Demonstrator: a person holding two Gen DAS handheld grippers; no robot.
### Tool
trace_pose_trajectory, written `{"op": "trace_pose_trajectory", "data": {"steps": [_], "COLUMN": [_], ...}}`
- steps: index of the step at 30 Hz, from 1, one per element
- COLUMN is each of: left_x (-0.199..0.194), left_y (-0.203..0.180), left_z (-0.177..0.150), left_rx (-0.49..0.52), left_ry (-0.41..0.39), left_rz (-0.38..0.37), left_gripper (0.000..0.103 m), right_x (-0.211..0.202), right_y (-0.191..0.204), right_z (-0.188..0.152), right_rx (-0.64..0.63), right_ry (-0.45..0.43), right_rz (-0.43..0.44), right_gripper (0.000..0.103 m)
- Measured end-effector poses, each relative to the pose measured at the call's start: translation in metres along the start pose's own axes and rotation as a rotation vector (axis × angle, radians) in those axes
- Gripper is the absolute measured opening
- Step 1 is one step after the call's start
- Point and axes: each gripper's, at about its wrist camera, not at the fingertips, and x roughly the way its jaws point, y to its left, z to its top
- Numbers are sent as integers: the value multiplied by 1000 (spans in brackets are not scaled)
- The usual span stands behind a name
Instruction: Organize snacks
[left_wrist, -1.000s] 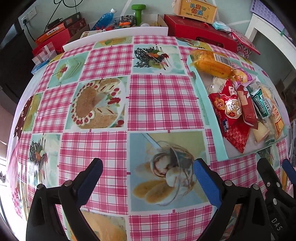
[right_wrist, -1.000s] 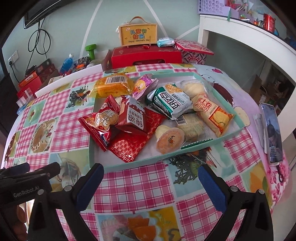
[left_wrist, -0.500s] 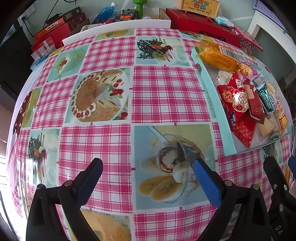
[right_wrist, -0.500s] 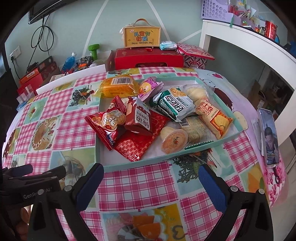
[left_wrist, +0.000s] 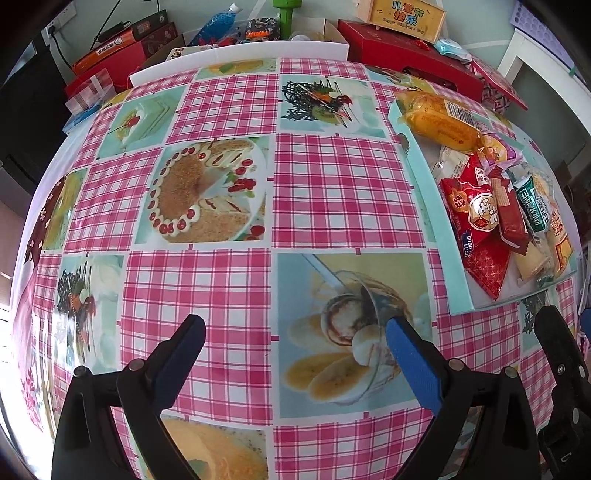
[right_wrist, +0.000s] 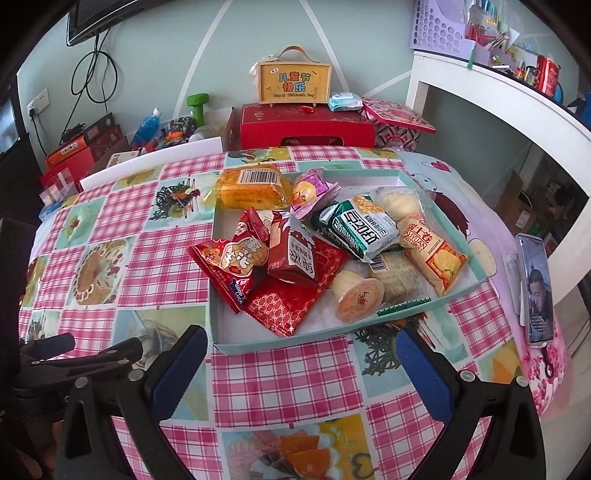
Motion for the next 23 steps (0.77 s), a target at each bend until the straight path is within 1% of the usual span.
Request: {"op": "trace_pose_trajectory", "data": {"steps": [13,18,23], "left_x": [2,1,-4], "left_y": [-4,-6,-8], "left_z": [0,0,1], "left_rx": [9,18,24], "left_ry": [7,-2,-27], "left_rz": [27,37,51], "left_gripper": [98,98,98], "right_x": [7,12,12], "right_y": [-15,-21,-23], "right_z": [-7,-8,-9], "right_rx": [49,75,80], "right_ry": [7,20,12], "right_rz": [47,70,94], "right_gripper": [103,103,103]}}
